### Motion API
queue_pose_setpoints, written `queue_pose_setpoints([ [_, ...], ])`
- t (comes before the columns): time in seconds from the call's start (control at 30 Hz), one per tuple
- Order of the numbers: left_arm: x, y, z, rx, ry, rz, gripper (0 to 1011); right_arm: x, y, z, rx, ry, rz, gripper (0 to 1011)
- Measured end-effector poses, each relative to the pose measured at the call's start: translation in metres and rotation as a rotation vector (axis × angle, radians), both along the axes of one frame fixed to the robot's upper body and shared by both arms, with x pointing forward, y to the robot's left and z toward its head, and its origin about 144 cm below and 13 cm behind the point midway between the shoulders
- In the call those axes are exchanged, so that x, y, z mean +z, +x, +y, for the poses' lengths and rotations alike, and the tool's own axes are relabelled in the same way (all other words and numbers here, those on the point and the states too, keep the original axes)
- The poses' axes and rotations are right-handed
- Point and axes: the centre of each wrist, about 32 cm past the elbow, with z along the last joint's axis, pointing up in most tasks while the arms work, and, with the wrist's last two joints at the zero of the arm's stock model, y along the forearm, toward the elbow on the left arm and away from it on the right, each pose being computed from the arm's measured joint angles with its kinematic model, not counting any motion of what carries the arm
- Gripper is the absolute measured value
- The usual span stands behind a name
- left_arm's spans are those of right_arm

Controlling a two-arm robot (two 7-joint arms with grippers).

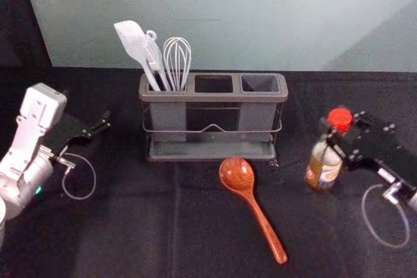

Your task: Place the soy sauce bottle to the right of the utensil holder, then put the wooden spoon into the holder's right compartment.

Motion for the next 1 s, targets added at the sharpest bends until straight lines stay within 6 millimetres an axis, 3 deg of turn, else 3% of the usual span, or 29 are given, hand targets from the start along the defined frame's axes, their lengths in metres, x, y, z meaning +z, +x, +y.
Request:
queue_pose_setpoints([
  [0.2, 0.000, 0.000, 0.000, 0.000, 0.000, 0.000, 1005, 0.006, 0.012, -0.018, -0.057, 0.000, -0.010, 390],
  [0.43, 0.000, 0.000, 0.000, 0.000, 0.000, 0.000, 1005, 0.004, 0.031, -0.022, -0.084, 0.010, -0.004, 392],
  [1.0, 0.000, 0.000, 0.000, 0.000, 0.000, 0.000, 1005, -0.011, 0.080, 0.014, -0.063, 0.060, 0.009, 390],
])
